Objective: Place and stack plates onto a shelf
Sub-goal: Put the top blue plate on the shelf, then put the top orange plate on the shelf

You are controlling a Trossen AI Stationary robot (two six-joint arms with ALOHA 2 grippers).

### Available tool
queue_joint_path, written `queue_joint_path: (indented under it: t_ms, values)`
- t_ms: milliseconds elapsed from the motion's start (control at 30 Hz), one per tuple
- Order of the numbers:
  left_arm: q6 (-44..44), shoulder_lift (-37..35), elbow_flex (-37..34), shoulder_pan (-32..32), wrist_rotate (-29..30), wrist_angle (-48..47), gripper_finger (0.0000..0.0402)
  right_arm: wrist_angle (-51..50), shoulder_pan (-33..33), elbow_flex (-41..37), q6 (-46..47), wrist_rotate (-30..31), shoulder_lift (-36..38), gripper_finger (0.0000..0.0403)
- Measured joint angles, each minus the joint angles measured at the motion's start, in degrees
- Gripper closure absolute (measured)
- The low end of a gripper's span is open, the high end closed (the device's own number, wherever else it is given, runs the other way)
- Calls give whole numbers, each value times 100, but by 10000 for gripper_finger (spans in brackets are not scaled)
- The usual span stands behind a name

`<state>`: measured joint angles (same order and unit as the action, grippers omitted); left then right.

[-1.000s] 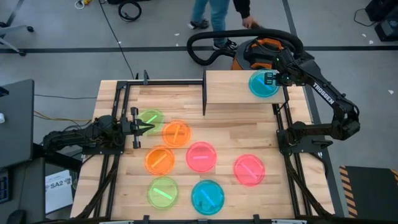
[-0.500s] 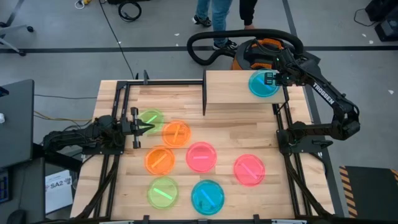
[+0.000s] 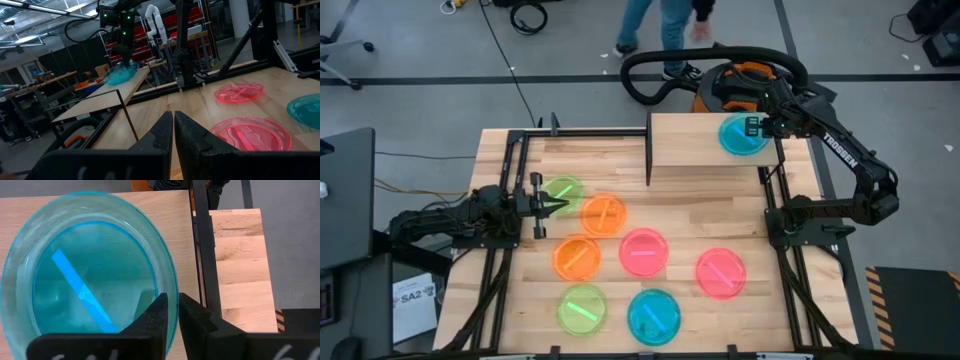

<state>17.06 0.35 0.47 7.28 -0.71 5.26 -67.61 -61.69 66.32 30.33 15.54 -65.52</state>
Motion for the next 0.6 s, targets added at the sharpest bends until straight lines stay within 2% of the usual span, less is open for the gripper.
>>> queue_joint_path:
  t_ms: [600]
  values:
    - [2,0,0,-1,0,1,377,-4,0,0,11,-16,0,345]
